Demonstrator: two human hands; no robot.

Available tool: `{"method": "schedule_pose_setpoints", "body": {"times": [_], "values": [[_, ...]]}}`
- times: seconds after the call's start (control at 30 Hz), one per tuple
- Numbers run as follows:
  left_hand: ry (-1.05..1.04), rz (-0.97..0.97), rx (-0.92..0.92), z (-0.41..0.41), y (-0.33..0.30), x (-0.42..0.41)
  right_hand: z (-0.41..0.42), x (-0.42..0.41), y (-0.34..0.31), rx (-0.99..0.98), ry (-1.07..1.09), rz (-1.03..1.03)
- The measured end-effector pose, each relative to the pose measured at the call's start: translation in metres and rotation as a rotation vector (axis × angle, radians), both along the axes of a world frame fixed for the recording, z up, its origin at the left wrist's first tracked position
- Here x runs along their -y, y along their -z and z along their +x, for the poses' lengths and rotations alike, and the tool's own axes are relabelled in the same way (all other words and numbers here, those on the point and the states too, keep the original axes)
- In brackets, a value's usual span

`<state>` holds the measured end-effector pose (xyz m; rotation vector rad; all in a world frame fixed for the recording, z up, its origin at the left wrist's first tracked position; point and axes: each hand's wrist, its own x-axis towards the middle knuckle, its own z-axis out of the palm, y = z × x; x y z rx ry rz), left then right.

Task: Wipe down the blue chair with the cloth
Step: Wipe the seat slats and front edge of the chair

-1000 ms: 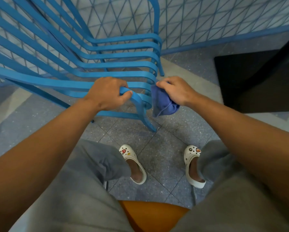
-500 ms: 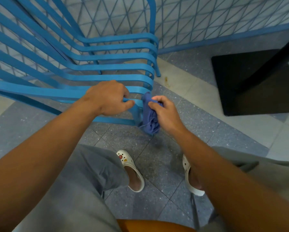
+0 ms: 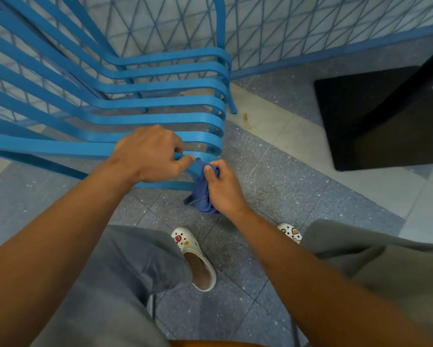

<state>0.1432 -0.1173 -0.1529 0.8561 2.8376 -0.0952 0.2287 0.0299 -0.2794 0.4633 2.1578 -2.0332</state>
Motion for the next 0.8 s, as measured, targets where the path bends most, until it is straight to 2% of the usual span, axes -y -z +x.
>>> {"method": "schedule_pose_setpoints", "body": {"times": [0.13, 0.4, 0.63, 0.8], "values": [[-0.012, -0.037, 0.039, -0.001, -0.001, -0.004, -0.005, -0.021, 0.001, 0.021, -0.094, -0.014], [-0.021, -0.101, 0.092, -0.003, -0.006, -0.010, -0.024, -0.085, -0.017, -0.020, 0.102, -0.034], [0.040, -0.142, 0.096, -0.006, -0.002, -0.014, -0.010, -0.026, 0.002, -0.053, -0.034, -0.153], [0.044, -0.132, 0.048, 0.000, -0.001, -0.012, -0.004, 0.001, 0.028, 0.027, 0.012, -0.052]]}}
